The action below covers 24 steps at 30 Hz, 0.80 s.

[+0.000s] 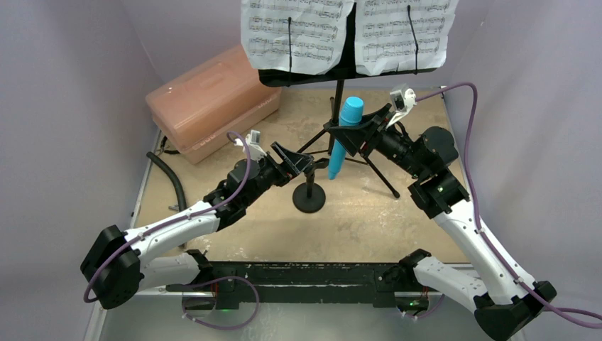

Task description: Set up the instrument practice props

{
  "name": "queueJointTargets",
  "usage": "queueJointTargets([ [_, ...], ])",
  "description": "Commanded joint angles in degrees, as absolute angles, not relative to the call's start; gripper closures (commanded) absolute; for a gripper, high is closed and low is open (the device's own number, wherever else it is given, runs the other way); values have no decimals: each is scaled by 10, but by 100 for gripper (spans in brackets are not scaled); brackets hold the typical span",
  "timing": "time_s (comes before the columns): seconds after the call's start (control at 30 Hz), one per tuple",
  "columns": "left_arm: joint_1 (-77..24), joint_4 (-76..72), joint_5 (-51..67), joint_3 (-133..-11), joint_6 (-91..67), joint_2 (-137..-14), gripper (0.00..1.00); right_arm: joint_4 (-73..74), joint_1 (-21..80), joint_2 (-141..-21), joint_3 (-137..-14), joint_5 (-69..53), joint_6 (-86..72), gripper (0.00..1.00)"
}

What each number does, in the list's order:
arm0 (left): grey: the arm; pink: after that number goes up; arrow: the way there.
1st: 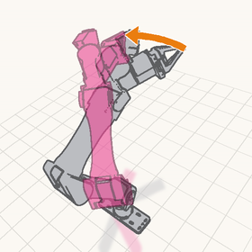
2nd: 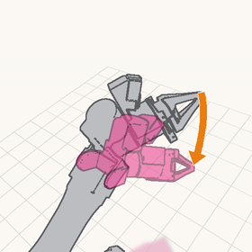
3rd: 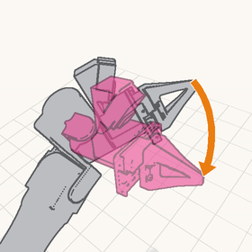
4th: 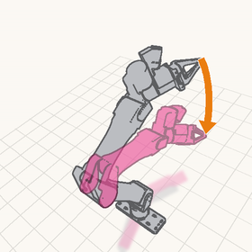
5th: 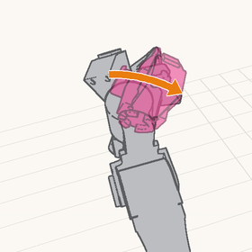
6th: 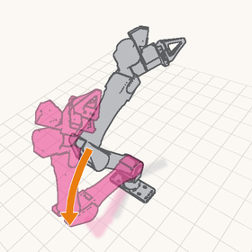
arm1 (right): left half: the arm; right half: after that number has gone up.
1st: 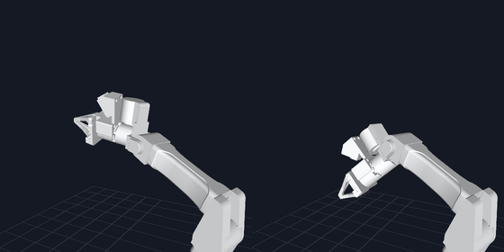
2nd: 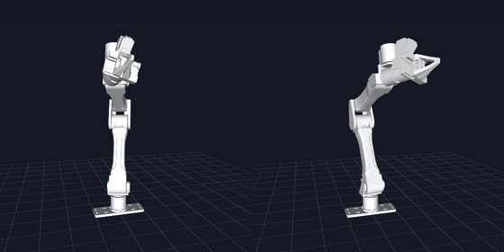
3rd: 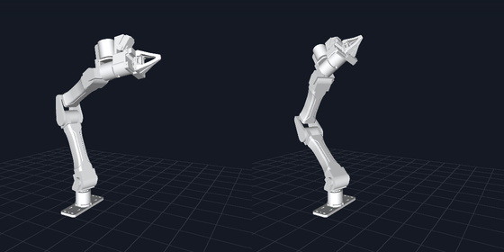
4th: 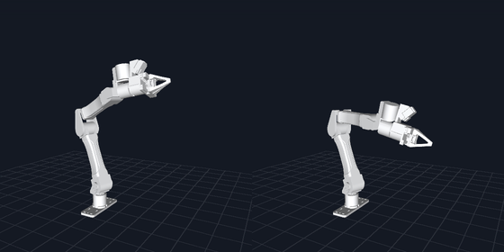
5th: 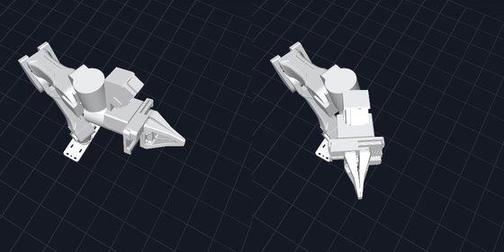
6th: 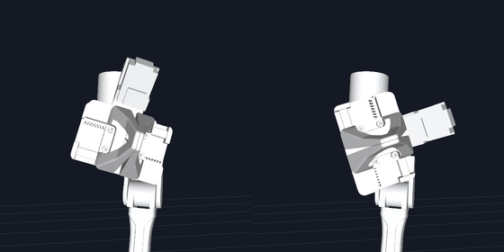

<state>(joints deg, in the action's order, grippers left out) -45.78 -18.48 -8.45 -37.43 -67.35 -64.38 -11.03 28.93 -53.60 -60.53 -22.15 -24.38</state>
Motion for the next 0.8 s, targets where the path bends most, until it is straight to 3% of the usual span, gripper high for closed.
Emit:
queueJointTargets([
  [0.0,-454,-278,-79,-364,-696,-669,26,-135,291,-523,-632,-214,-239,100],
  [0.37,-452,-402,-33,-332,-756,-746,39,-122,291,-511,-620,-203,-244,100],
  [0.5,-453,-404,-39,-330,-771,-751,58,-112,291,-507,-618,-200,-244,100],
  [0.77,-451,-375,-58,-329,-783,-746,82,-89,291,-491,-608,-194,-248,100],
])
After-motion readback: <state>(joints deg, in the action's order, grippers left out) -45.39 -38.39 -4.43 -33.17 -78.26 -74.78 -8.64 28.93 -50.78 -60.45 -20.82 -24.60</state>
